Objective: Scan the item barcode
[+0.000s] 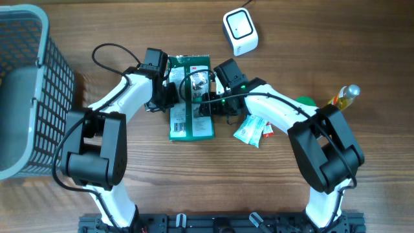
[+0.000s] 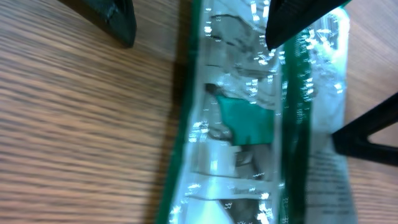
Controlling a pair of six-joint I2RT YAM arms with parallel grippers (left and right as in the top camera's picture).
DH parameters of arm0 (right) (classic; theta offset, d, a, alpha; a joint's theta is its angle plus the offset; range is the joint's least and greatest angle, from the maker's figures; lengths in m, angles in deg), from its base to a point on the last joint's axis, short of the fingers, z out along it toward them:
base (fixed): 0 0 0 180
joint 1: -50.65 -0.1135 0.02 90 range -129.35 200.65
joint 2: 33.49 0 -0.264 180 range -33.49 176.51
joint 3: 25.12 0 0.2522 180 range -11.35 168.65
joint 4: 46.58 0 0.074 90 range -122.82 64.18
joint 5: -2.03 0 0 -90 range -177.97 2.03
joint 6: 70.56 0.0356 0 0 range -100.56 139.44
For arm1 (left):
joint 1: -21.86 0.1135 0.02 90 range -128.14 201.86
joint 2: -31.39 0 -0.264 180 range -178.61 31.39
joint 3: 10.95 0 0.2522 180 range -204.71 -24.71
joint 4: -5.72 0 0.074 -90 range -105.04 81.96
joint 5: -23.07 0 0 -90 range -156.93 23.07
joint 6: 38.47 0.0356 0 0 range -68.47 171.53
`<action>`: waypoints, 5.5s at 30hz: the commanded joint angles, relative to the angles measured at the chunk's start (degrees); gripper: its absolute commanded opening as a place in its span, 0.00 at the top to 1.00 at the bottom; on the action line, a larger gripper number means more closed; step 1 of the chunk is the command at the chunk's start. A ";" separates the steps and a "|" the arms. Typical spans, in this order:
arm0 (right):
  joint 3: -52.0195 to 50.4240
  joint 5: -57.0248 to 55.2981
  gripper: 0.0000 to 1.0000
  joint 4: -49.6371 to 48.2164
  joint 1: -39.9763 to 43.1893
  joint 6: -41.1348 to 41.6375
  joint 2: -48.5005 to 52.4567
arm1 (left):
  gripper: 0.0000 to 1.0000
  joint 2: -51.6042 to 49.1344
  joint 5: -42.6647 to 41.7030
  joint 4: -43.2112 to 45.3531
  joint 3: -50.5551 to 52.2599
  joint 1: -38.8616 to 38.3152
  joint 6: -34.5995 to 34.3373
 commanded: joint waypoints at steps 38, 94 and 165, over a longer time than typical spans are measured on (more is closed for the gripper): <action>-4.68 20.20 0.67 -22.32 -0.74 10.47 10.75 | 0.89 -1.79 -1.07 -0.15 1.18 -0.48 0.42; 0.42 14.25 0.96 -2.16 4.39 -21.20 -4.68 | 0.00 7.80 15.96 -2.29 0.52 10.69 4.98; 35.06 -40.28 0.96 -16.72 5.20 -108.41 11.82 | 0.00 7.80 16.96 -1.95 0.52 10.69 4.96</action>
